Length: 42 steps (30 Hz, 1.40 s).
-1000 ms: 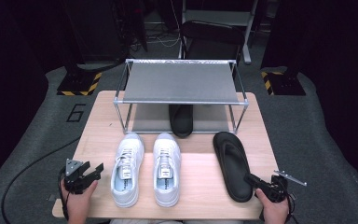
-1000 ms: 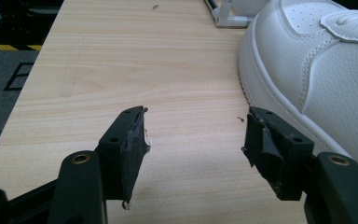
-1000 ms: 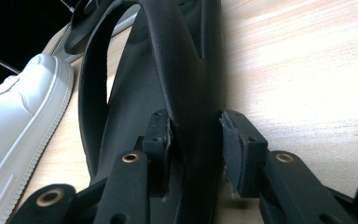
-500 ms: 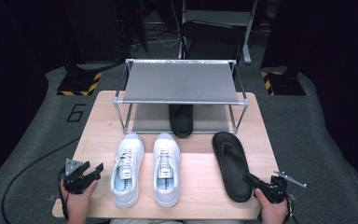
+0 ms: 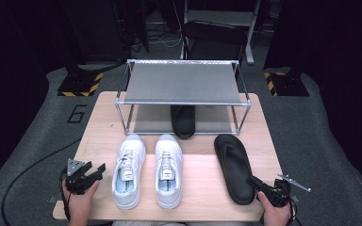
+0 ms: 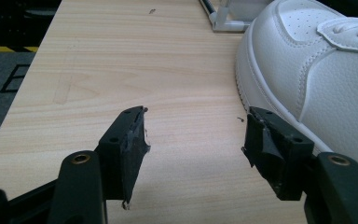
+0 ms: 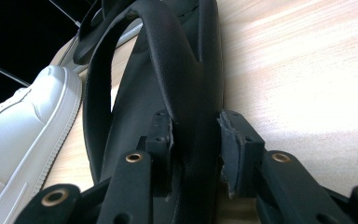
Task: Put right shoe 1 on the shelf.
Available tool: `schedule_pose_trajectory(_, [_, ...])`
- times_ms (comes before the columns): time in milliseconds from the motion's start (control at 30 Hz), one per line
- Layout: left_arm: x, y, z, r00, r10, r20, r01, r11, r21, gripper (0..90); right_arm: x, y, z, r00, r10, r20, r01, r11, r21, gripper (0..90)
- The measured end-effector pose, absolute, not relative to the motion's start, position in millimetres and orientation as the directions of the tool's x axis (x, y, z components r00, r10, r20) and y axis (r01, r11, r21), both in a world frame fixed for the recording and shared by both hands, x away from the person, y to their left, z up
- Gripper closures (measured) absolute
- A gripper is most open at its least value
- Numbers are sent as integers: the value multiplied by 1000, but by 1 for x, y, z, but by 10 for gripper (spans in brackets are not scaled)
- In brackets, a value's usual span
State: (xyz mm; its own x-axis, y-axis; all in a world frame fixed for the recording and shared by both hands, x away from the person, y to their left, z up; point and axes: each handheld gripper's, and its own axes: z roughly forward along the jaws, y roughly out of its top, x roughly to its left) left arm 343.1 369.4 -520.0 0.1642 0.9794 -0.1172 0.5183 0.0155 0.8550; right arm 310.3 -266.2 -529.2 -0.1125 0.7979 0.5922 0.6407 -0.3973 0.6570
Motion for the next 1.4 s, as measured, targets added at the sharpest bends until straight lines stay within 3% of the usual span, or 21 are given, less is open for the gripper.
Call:
schedule_pose_trajectory(633, [345, 368, -520, 168, 979, -119, 521, 14, 853, 378, 307, -255, -524, -115, 777, 619, 604, -440, 665, 662])
schedule_pose_trajectory(1400, [346, 367, -522, 165, 980, -113, 513, 13, 858, 378, 346, -230, -490, -142, 752, 644, 560, -475, 679, 663])
